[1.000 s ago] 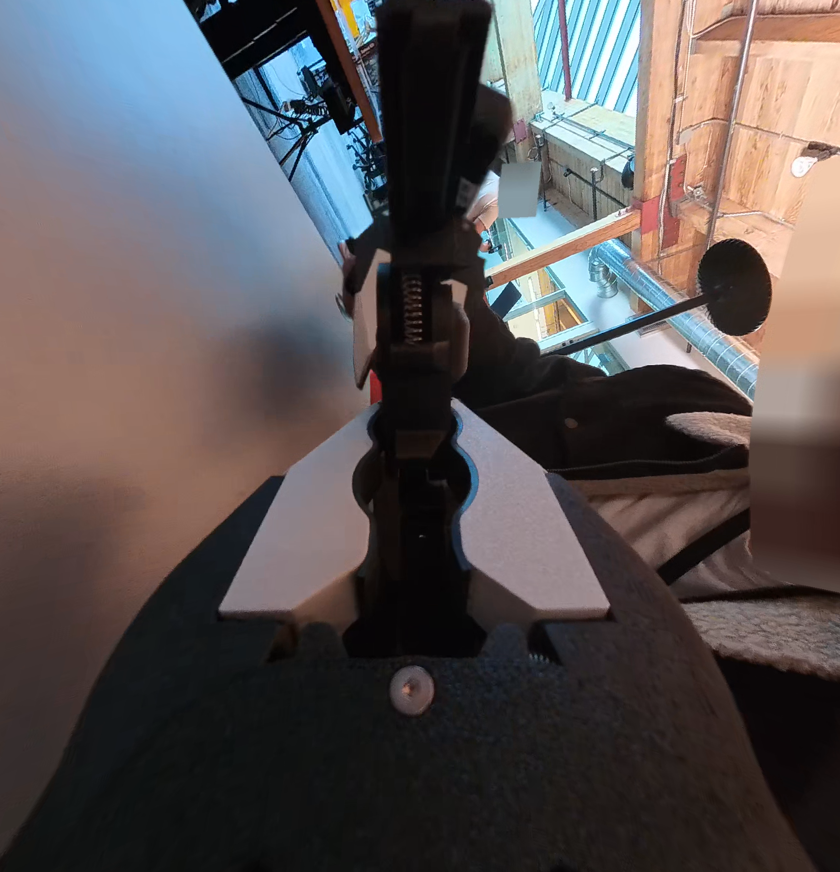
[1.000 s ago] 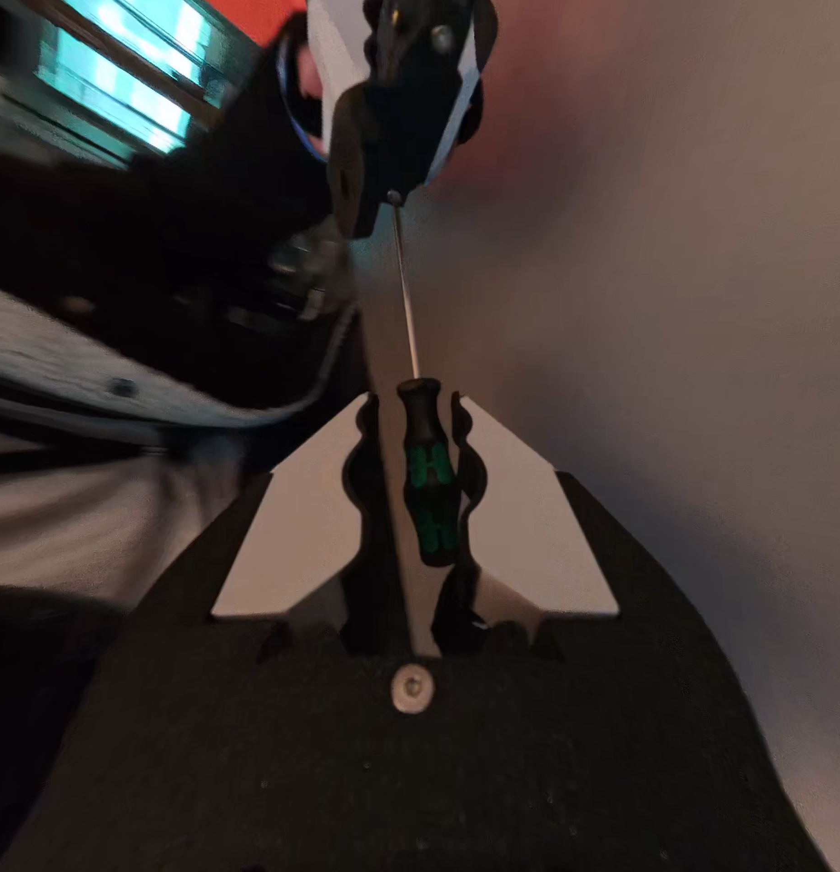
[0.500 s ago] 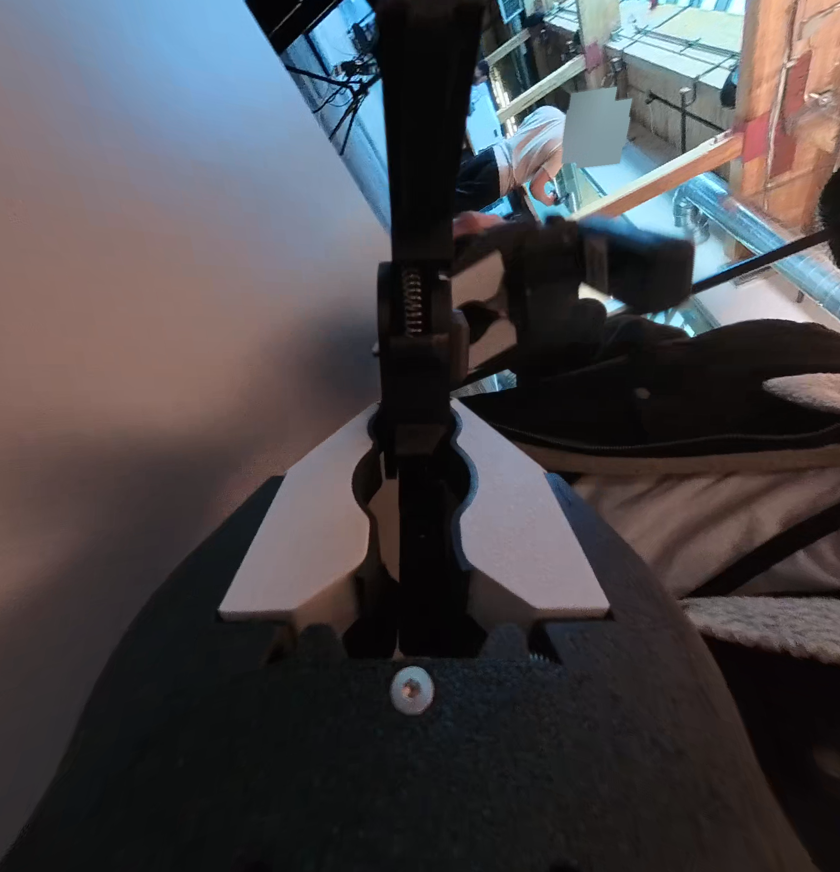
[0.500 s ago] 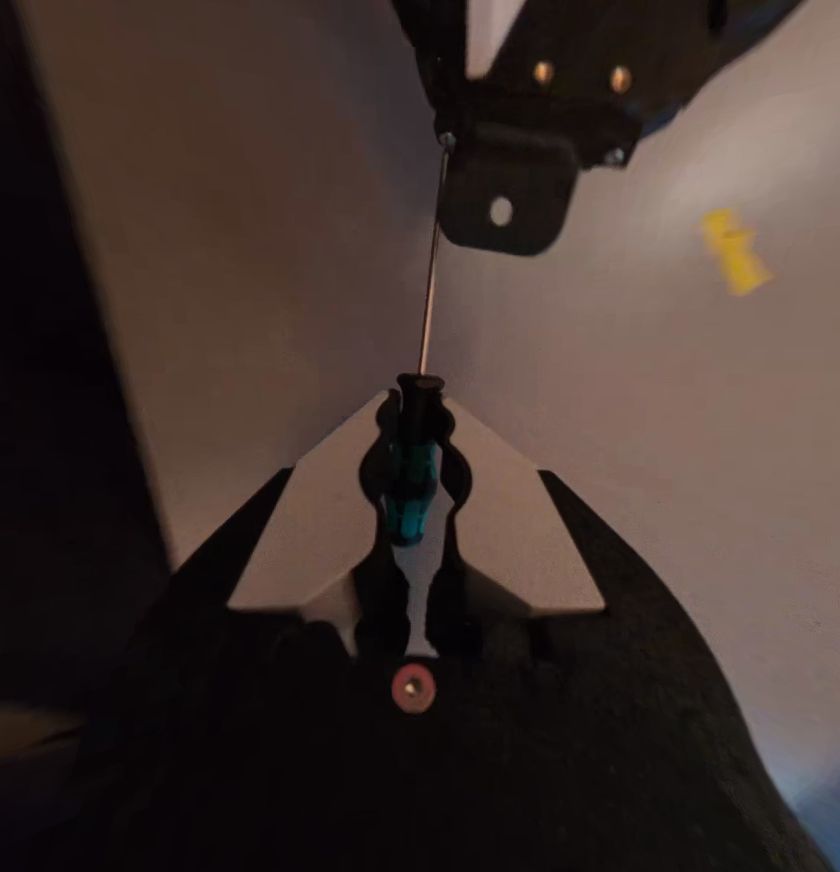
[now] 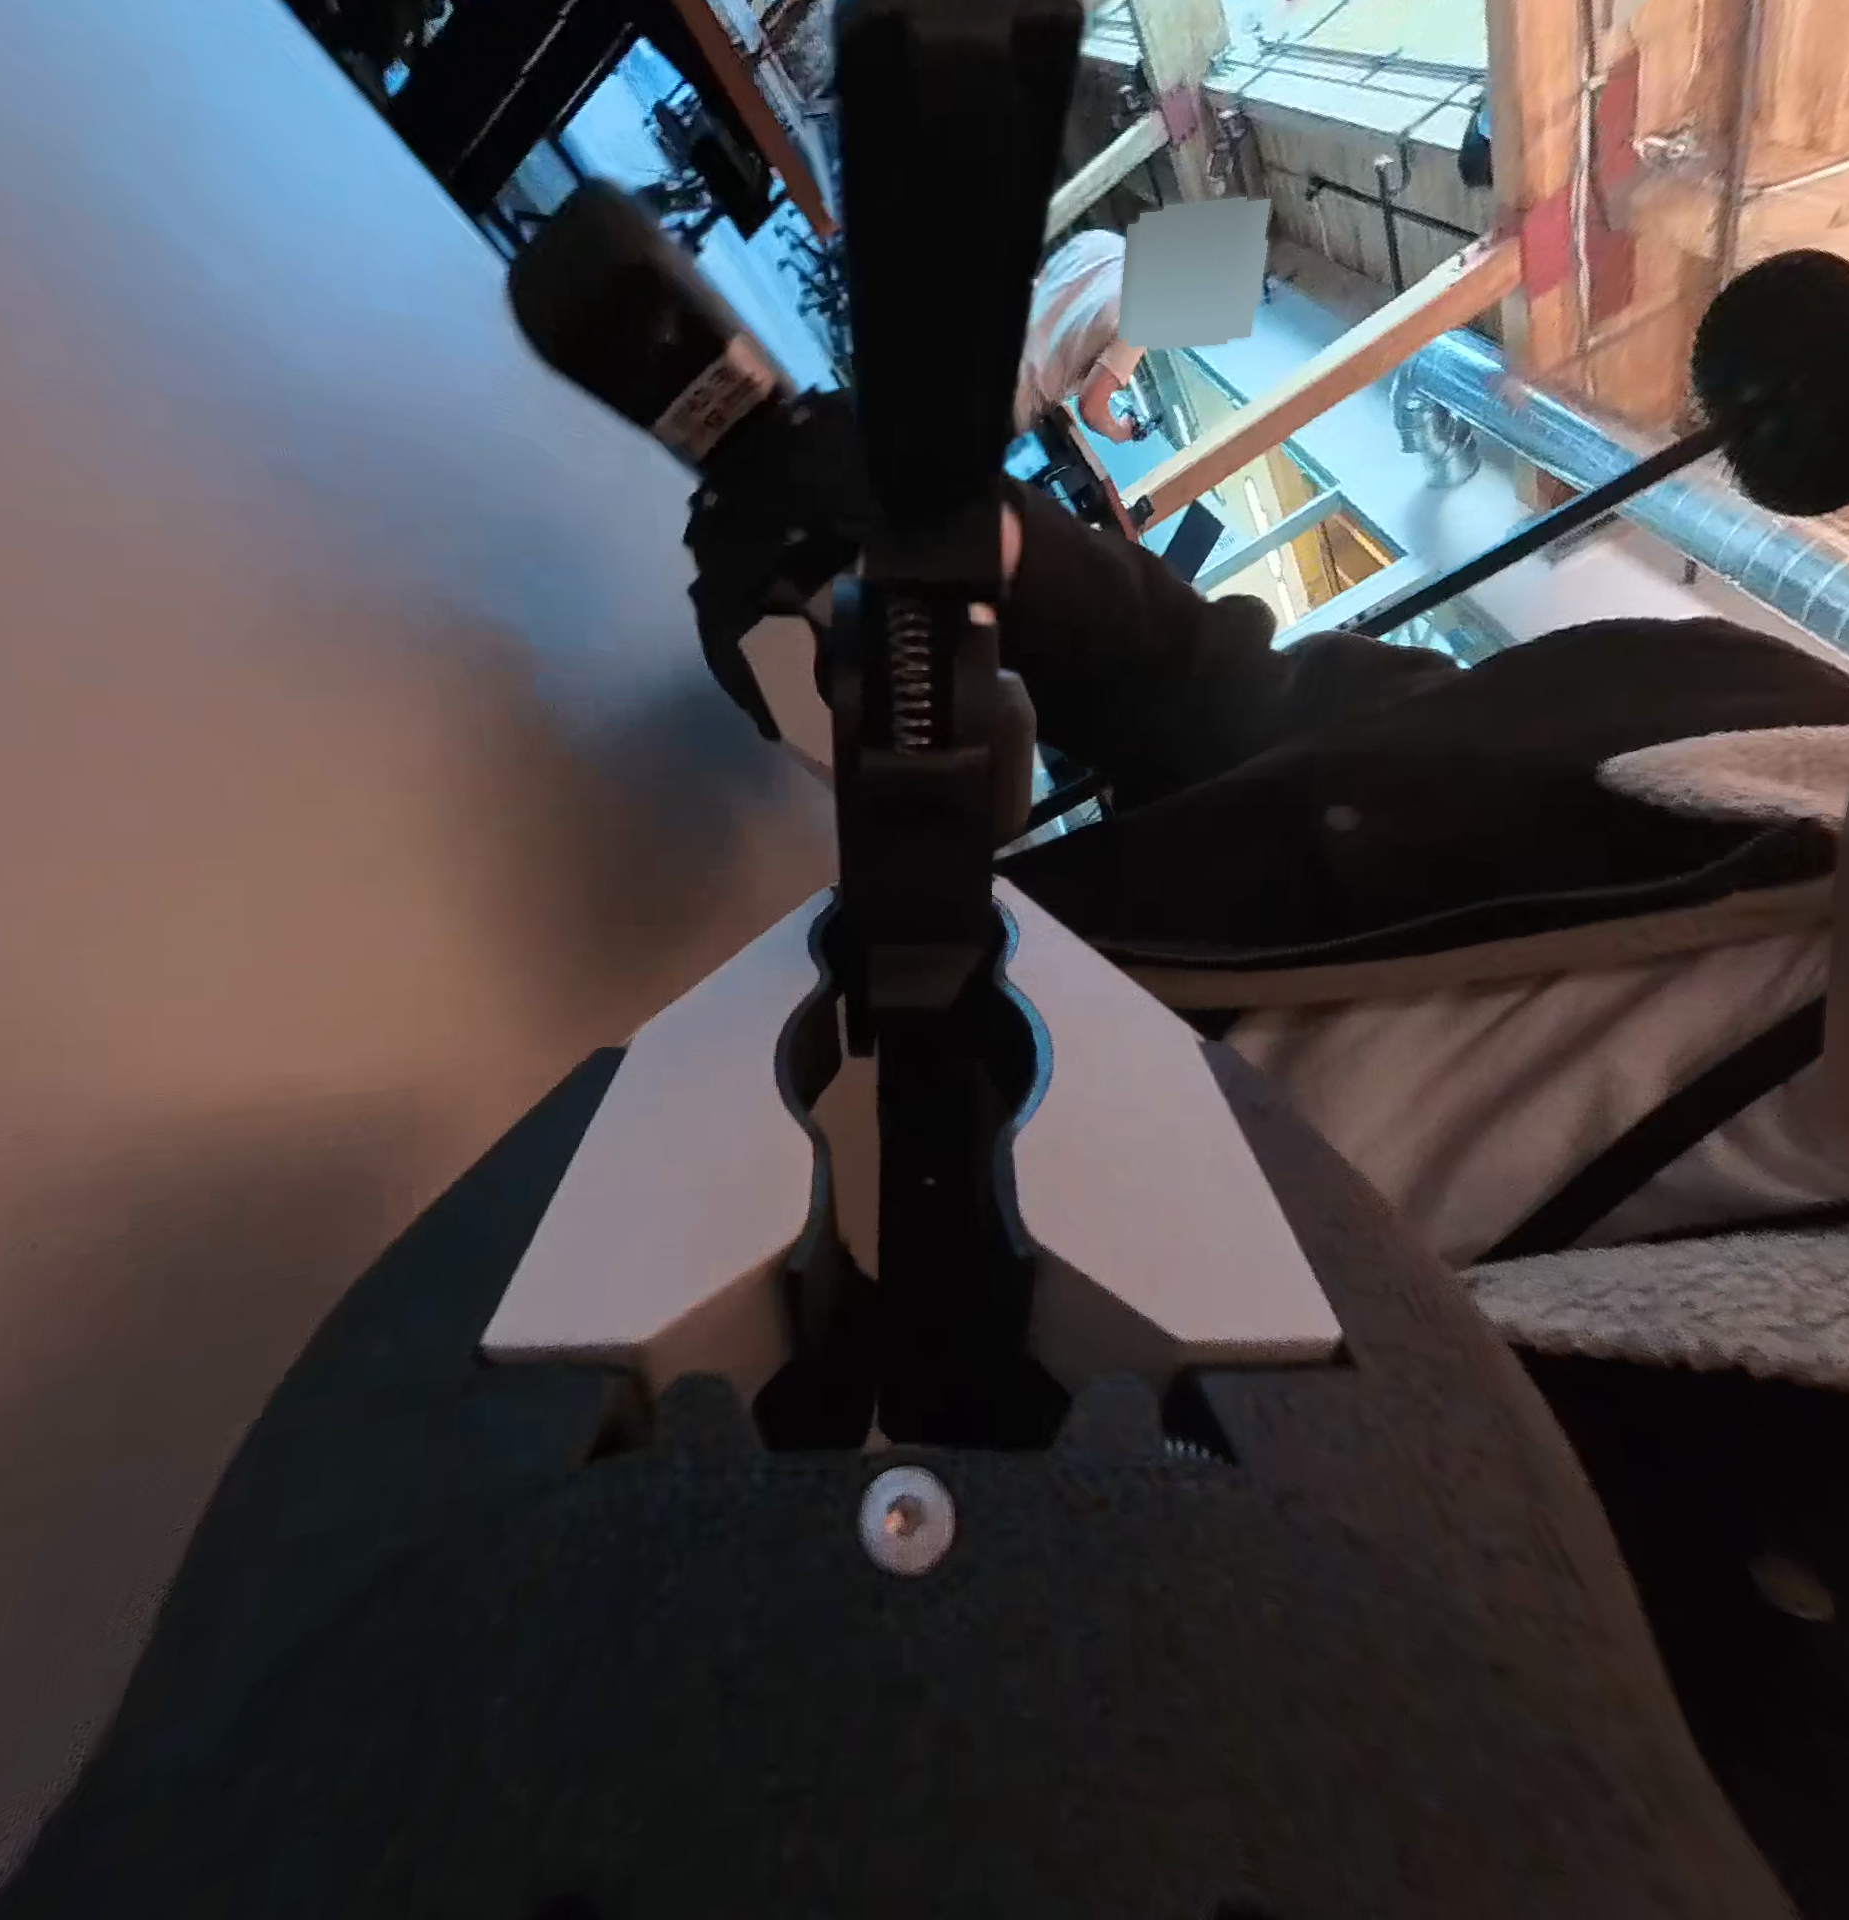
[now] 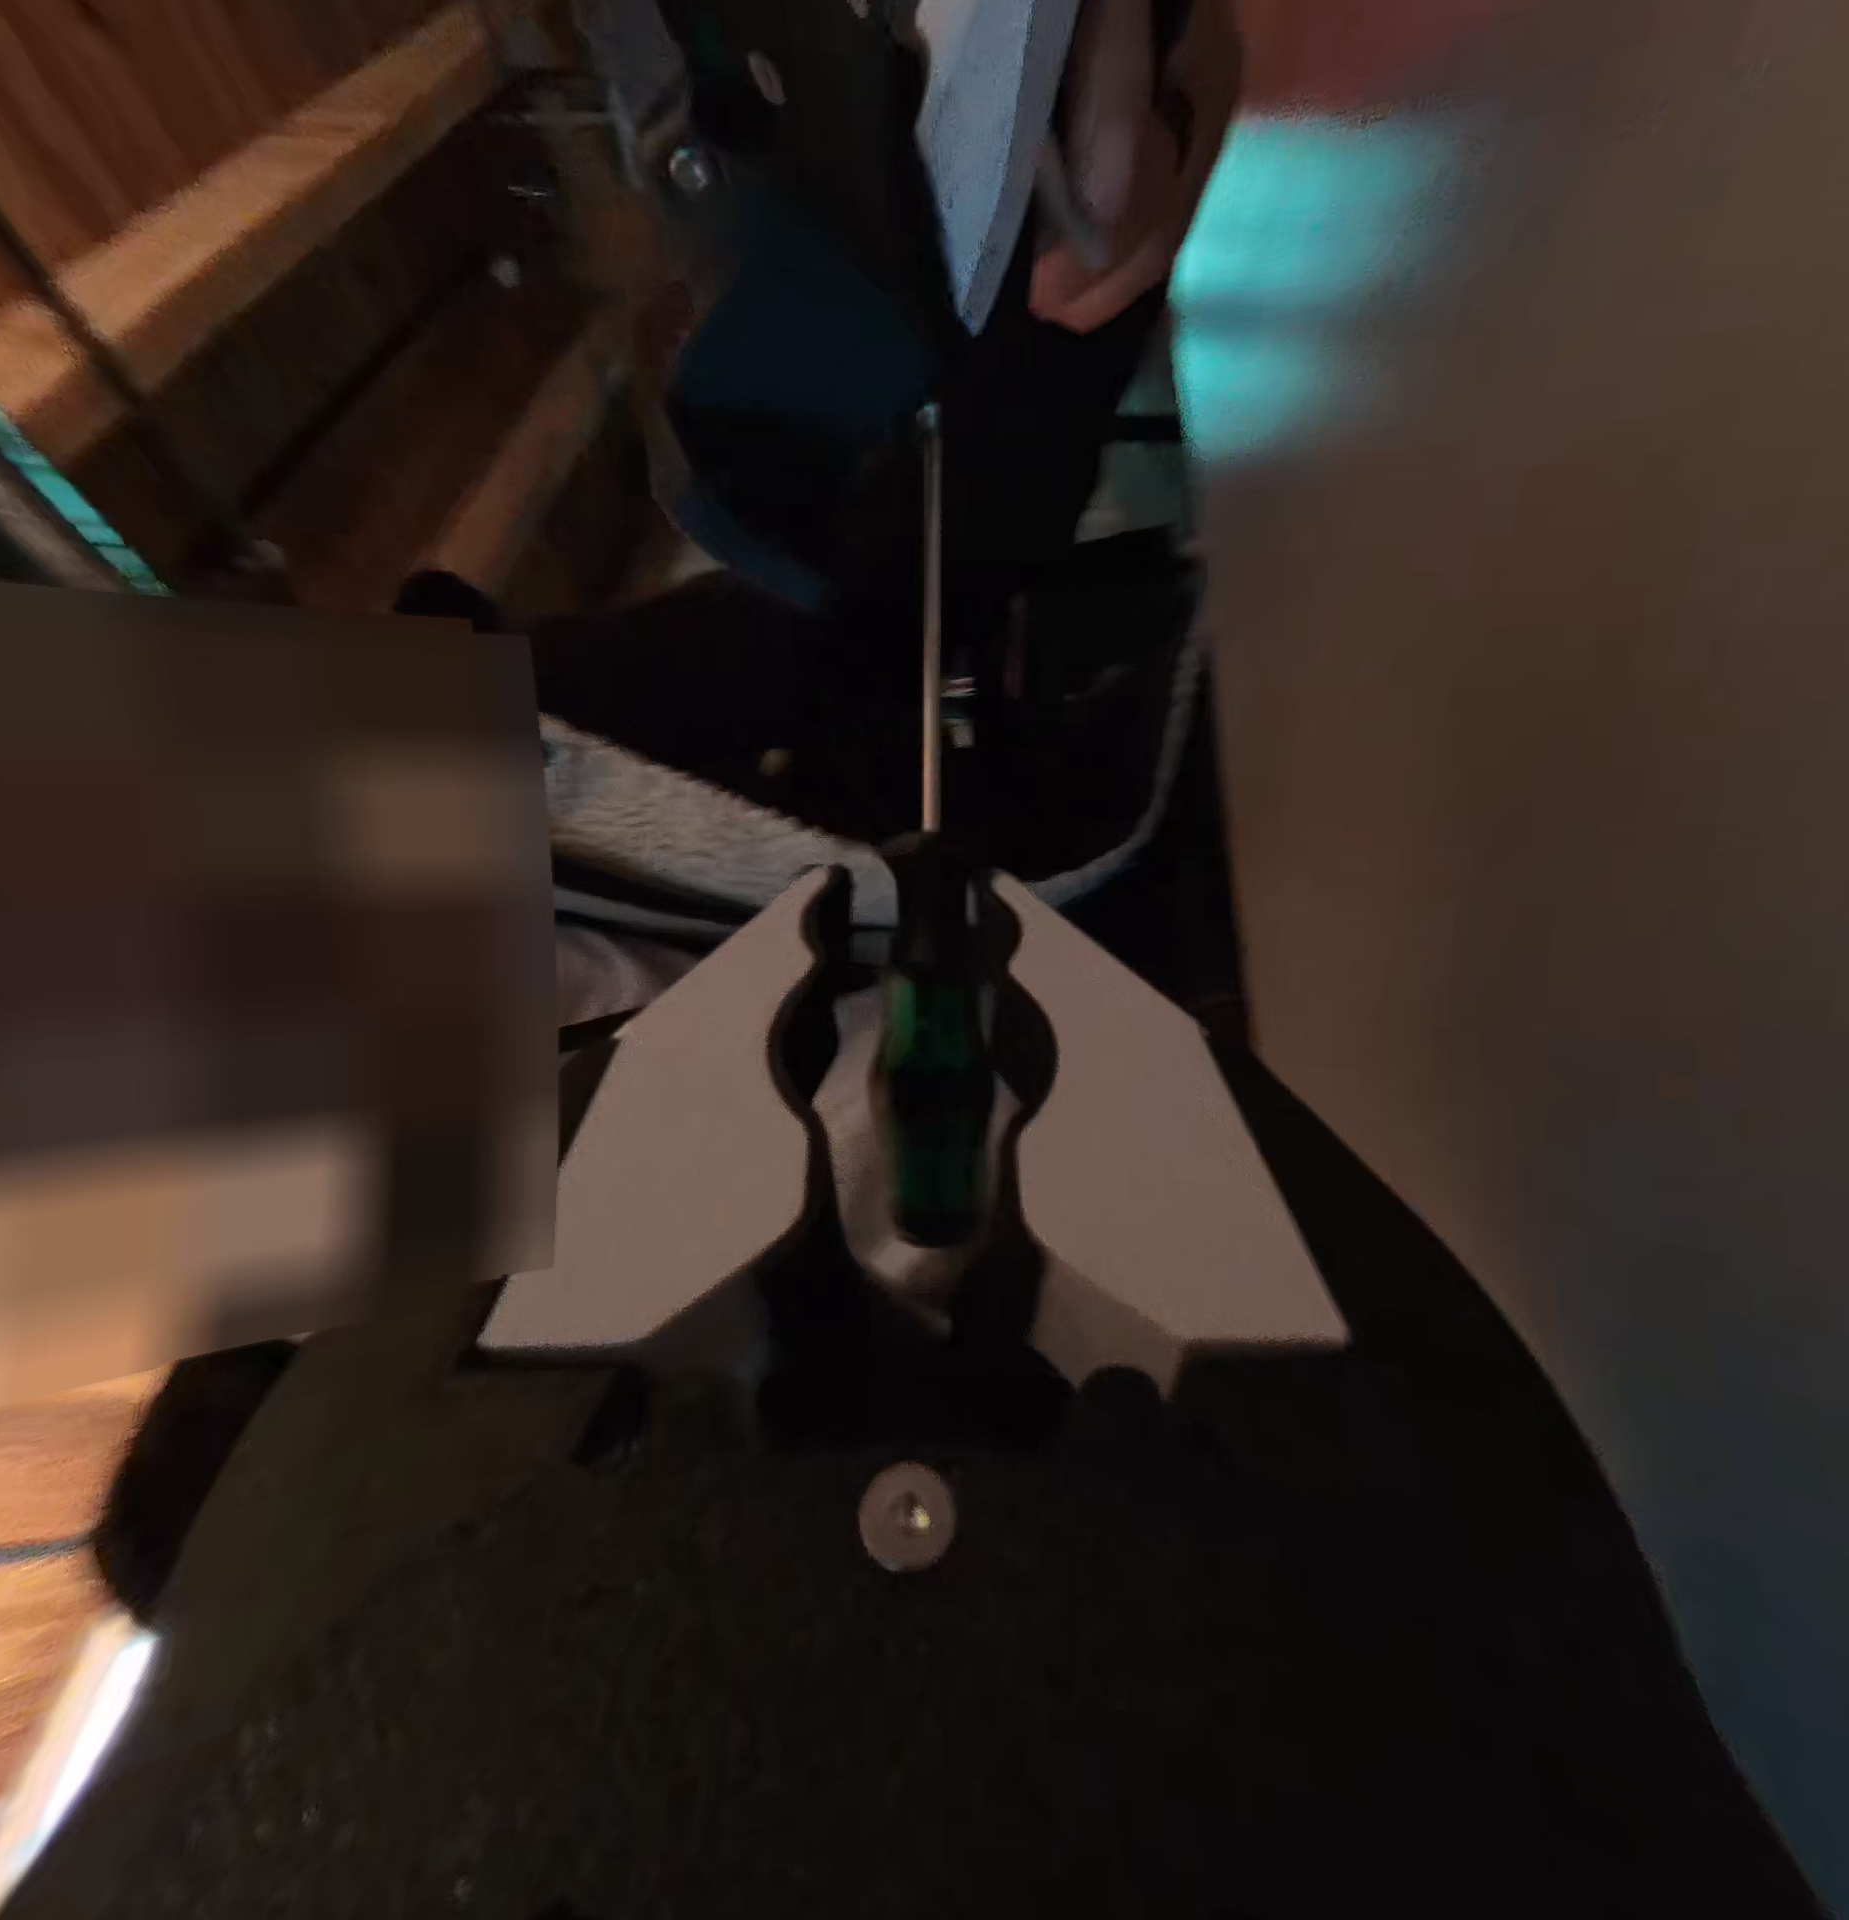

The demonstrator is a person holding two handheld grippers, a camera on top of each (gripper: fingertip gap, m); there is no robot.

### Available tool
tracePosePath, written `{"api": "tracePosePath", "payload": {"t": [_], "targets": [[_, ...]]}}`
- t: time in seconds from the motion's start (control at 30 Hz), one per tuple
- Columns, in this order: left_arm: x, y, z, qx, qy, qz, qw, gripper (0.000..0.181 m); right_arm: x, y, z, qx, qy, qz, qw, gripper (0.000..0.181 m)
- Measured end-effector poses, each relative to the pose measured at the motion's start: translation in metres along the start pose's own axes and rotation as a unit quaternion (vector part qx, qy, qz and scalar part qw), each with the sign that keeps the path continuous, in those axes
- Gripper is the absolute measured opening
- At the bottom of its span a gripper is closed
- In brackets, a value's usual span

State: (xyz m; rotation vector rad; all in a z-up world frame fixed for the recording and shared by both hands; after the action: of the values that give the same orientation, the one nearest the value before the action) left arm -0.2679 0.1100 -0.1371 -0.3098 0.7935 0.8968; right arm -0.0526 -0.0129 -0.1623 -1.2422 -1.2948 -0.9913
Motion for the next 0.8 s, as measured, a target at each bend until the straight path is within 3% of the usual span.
{"api": "tracePosePath", "payload": {"t": [0.03,0.13,0.27,0.37,0.47,0.67,0.73,0.8], "targets": [[0.003,0.0,-0.002,0.004,0.007,0.007,1.0,0.022,-0.002,0.001,0.002,-0.008,0.019,-0.034,0.999,0.029],[0.009,0.0,-0.008,0.006,0.022,0.012,1.0,0.022,-0.009,0.001,0.007,-0.028,0.099,-0.145,0.984,0.029],[0.012,0.002,-0.01,0.005,0.025,0.023,0.999,0.022,-0.008,-0.005,0.008,-0.044,0.207,-0.234,0.949,0.038],[0.015,0.004,-0.012,0.017,0.021,0.038,0.999,0.022,-0.008,-0.007,-0.001,-0.041,0.319,-0.364,0.874,0.041],[0.016,0.006,-0.013,0.016,0.022,0.046,0.999,0.022,0.0,-0.018,-0.022,-0.055,0.404,-0.457,0.791,0.058],[0.019,0.021,-0.018,-0.009,0.042,0.071,0.997,0.022,-0.004,-0.091,-0.085,-0.164,0.467,-0.523,0.694,0.073],[0.018,0.026,-0.021,-0.014,0.038,0.076,0.996,0.022,-0.019,-0.116,-0.09,-0.183,0.465,-0.533,0.683,0.065],[0.017,0.028,-0.022,-0.023,0.039,0.077,0.996,0.022,-0.024,-0.127,-0.08,-0.177,0.455,-0.578,0.654,0.071]]}}
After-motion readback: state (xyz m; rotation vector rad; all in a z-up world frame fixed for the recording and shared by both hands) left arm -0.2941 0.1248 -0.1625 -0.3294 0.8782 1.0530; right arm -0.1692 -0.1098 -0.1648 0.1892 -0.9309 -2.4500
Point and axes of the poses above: each gripper's, where its closed fingertips meet, y back along the fingers, z out of its top, x = y × z across the jaws, the point moved 10 cm from there along y, back along the fingers, and after that the axes turned 9 degrees about -y, right-handed, at the moved point
